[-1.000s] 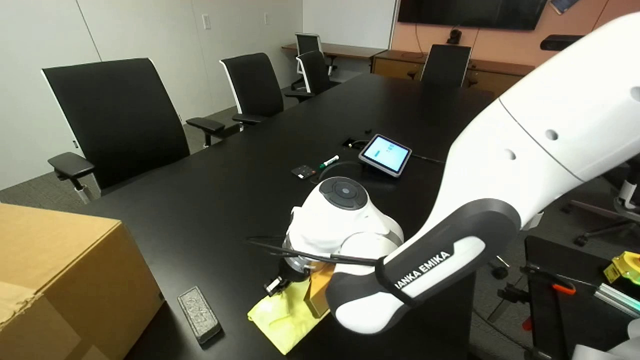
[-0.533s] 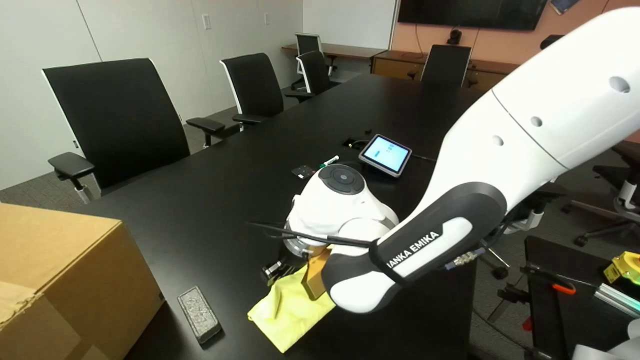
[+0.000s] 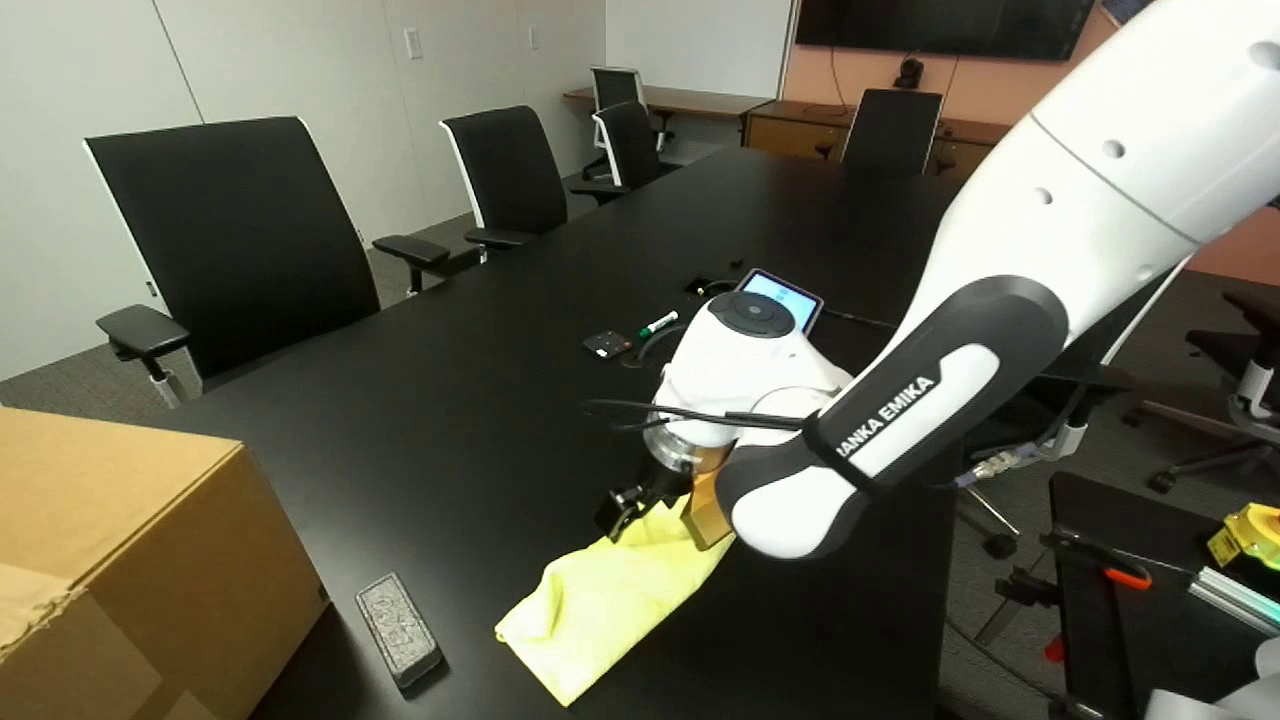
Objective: Fold the yellow towel on the table in half.
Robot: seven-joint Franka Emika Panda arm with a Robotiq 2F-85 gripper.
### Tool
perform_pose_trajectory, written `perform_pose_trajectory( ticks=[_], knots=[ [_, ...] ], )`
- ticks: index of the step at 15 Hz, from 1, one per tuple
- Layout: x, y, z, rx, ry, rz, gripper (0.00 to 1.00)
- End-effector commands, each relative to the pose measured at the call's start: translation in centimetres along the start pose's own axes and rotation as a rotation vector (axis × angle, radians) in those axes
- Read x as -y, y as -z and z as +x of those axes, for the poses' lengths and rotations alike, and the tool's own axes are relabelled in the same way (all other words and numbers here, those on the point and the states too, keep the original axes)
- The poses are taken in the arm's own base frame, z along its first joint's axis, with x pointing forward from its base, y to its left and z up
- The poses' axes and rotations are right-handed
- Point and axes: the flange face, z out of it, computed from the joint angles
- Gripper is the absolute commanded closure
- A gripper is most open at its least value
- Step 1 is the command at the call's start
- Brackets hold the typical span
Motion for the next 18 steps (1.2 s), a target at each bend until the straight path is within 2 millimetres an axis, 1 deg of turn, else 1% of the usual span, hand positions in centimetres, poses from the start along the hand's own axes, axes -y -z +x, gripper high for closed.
perform_pose_trajectory(
  ticks=[1,5,8,11,14,15,16,18],
  knots=[
    [-4.9,4.6,-3.1,0.073,-0.022,-0.005,0.0],
    [-10.2,8.1,-7.0,0.133,-0.073,-0.016,0.0],
    [-13.6,11.1,-10.1,0.156,-0.108,-0.014,0.0],
    [-16.7,14.1,-13.2,0.166,-0.126,-0.005,0.0],
    [-19.2,16.9,-16.0,0.158,-0.137,0.014,0.0],
    [-18.2,17.3,-12.0,0.152,-0.13,0.032,0.0],
    [-18.7,18.5,-12.1,0.133,-0.118,0.044,0.0],
    [-18.9,21.3,-10.5,0.102,-0.093,0.091,0.0]
  ],
)
